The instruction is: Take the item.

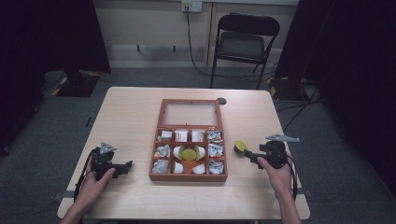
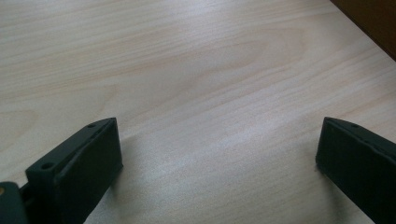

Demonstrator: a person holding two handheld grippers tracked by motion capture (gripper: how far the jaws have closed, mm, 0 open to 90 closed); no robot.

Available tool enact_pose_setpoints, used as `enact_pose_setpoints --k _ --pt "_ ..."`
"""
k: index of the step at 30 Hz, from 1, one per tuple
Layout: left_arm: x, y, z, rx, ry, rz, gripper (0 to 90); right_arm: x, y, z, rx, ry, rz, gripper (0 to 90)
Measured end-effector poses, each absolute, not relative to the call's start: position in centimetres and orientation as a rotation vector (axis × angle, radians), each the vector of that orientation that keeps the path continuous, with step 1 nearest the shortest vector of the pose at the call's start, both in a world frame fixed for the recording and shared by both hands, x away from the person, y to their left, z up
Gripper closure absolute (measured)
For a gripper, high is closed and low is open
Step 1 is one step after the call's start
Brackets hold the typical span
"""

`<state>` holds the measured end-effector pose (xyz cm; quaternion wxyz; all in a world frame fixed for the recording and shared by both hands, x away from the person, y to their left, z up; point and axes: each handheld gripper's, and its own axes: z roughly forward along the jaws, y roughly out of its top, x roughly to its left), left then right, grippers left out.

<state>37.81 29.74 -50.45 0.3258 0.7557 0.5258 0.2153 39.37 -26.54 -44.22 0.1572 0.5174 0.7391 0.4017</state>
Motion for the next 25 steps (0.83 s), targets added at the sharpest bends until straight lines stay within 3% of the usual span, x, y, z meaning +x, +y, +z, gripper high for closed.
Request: enact_pose_setpoints --k 9,17,25 --pt "37.8 29.7 -50.5 1.980 1.378 0.564 0.0 37.3 -27.3 -45.2 1.476 2.138 1.049 21.3" --pt "37.8 29.8 -50.5 1.981 1.376 0.563 0.0 36.9 -27.8 -48.7 1.533 2.129 0.902 21.1" --pt "37.8 29.7 -50.5 1.982 1.376 0.563 0.0 37.1 -27.5 -49.9 1.441 2.069 0.884 13.1"
